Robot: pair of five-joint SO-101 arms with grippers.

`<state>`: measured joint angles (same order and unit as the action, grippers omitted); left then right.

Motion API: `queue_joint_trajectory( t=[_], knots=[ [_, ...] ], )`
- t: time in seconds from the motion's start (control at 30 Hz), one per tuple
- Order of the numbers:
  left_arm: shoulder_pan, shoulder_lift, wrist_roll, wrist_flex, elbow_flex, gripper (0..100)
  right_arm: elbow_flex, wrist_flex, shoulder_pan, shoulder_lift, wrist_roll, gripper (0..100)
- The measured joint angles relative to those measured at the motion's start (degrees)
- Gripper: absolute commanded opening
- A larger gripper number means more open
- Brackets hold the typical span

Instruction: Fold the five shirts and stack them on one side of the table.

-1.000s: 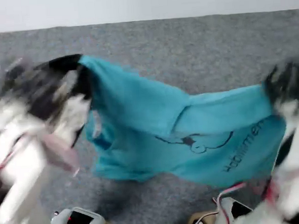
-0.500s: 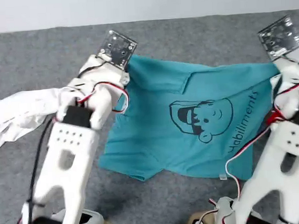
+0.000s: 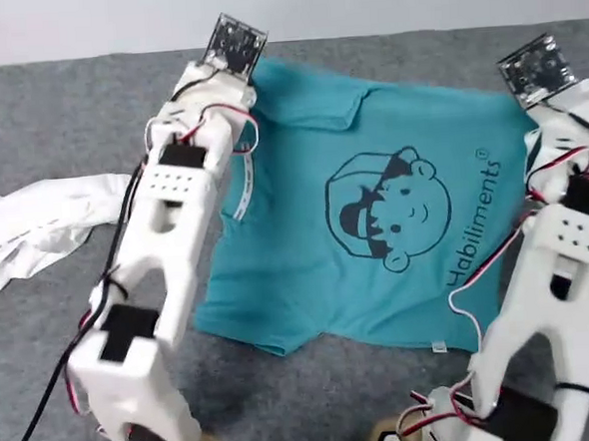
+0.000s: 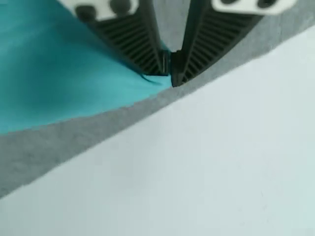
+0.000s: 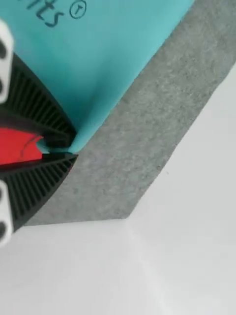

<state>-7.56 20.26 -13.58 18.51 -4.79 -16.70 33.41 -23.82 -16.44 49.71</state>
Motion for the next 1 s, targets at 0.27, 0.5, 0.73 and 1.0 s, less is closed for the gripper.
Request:
queue_joint_trajectory(
  t=[0.27,0.5,0.73,1.0],
  knots=[
    [-2.5,10.5,0.0,0.0,-15.9,0,-0.1,-5.9,0.0,3.2,0.0,1.2],
    [-4.5,17.8,-0.1,0.0,-26.5,0,-0.1,-6.2,0.0,4.2,0.0,1.1],
    [-4.5,21.4,-0.1,8.7,-34.6,0,-0.1,-4.1,0.0,4.2,0.0,1.1],
    [-5.1,21.4,-1.4,39.6,-41.0,0,-0.1,17.3,3.4,3.6,2.5,1.1]
  ],
)
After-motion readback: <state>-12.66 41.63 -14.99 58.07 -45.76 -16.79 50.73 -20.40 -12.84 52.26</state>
